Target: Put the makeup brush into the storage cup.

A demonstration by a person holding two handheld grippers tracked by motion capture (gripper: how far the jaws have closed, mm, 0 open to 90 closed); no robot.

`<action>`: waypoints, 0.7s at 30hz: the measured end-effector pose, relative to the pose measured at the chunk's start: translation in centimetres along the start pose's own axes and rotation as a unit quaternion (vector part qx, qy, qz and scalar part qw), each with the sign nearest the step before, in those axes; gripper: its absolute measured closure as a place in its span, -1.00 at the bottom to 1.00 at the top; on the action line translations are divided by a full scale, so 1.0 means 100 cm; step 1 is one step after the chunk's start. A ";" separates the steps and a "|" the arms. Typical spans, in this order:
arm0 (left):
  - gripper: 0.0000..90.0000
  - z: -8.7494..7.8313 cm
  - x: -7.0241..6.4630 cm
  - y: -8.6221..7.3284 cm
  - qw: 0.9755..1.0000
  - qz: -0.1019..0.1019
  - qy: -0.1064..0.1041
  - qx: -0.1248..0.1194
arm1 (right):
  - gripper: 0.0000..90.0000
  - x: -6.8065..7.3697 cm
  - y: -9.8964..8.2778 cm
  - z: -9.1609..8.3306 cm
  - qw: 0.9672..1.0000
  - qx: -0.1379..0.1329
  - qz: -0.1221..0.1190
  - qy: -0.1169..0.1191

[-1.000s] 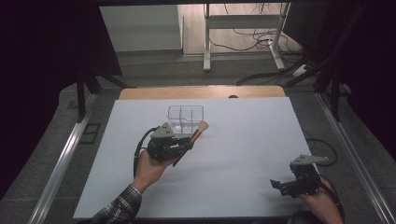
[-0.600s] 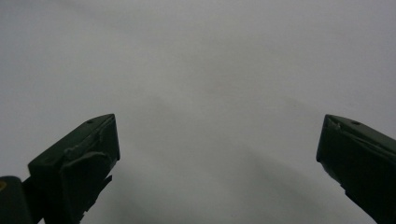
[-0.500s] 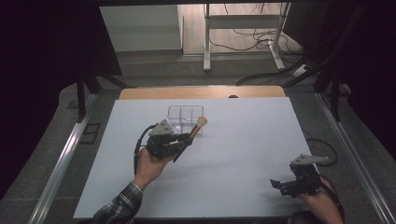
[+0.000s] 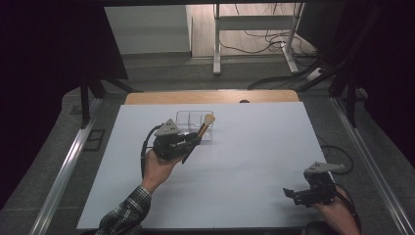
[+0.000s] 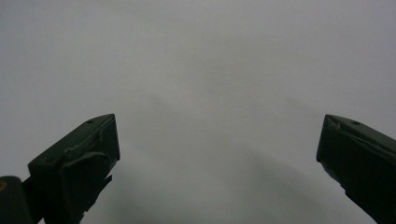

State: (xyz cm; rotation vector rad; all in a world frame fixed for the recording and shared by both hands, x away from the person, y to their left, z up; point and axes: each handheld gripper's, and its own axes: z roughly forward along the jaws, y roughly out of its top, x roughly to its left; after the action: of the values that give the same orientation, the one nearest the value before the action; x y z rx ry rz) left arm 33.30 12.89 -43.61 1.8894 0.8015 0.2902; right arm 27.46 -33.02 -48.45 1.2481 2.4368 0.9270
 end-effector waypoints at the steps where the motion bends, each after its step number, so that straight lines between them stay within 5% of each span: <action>1: 0.64 0.000 0.001 0.001 1.000 -0.002 0.001 -0.002 | -1.00 0.000 0.000 0.000 1.000 0.000 0.000 0.000; 21: 0.64 0.009 0.013 0.022 0.999 -0.008 0.022 -0.025 | -1.00 0.000 0.000 0.001 1.000 0.001 0.000 0.001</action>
State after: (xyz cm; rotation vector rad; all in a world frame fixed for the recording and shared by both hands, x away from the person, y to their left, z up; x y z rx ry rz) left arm 35.64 12.55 -42.32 1.8340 0.8301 0.3405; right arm 27.47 -33.01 -48.51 1.2481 2.4398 0.9269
